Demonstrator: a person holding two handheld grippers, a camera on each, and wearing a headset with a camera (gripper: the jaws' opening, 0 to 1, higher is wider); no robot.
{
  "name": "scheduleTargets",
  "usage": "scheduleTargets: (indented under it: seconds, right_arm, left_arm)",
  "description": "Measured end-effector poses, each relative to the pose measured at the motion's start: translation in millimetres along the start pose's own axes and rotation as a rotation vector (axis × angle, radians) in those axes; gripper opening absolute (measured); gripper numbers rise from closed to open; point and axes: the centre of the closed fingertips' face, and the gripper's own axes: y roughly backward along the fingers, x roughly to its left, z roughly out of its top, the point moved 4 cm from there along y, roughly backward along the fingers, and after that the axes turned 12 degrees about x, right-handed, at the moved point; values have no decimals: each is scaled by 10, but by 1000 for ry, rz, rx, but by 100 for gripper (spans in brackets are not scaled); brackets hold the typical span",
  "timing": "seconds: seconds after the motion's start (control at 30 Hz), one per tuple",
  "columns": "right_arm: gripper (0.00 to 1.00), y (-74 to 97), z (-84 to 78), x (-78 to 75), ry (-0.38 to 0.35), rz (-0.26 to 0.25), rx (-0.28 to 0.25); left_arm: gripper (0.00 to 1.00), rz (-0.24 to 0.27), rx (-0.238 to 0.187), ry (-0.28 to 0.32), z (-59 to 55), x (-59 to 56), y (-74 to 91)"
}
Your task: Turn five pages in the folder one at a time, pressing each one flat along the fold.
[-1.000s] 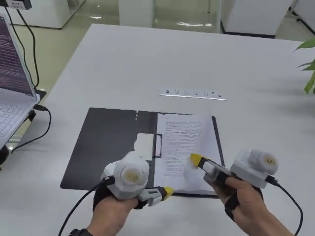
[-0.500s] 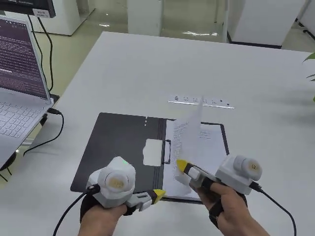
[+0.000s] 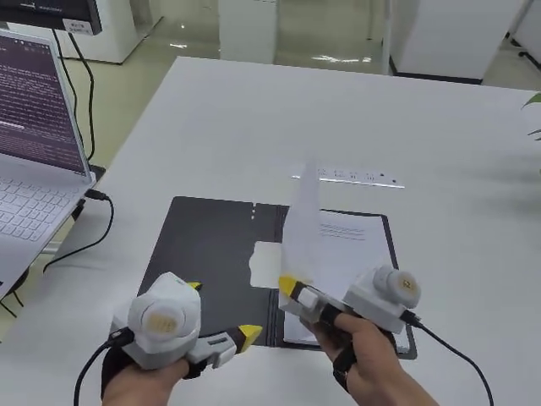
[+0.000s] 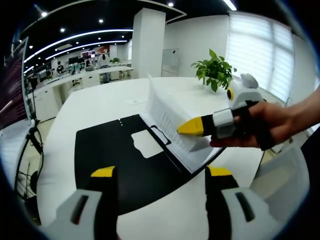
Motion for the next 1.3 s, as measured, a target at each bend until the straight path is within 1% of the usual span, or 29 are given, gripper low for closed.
scheduleTargets:
  seconds: [0.13, 0.33, 0.43, 0.57, 0.67, 0.83, 0.9, 1.0, 1.03, 1.13, 1.3]
  right_arm:
    - [0, -72, -8, 1, -19, 9, 1]
    - [0, -243, -51, 33, -22, 12, 27]
    - [0, -331, -77, 38, -53, 18, 35]
    - [0, -437, -102, 55, -72, 23, 43]
    - [0, -540, -143, 72, -76, 23, 61]
    - [0, -690, -225, 122, -84, 27, 92]
    - [0, -751, -266, 132, -85, 26, 109]
    - [0, -814, -316, 139, -89, 25, 129]
    - [0, -855, -337, 116, -90, 23, 138]
    - [0, -915, -392, 121, -91, 15, 153]
    - [0, -1046, -483, 117, -96, 5, 183]
  left_arm:
    - [71, -1, 2, -12, -46, 35, 69]
    - [71, -4, 3, -9, -101, 87, 163]
    - [71, -4, -1, -6, -114, 117, 215]
    - [71, 0, -5, 1, -131, 178, 272]
    - [71, 7, -7, 19, -164, 236, 321]
    - [71, 15, -9, 31, -203, 271, 384]
    - [71, 18, -19, 47, -206, 289, 415]
    - [71, 19, -27, 60, -219, 305, 428]
    - [71, 19, -27, 65, -229, 310, 425]
    - [71, 16, -24, 64, -246, 310, 427]
    - [71, 10, -30, 64, -235, 321, 452]
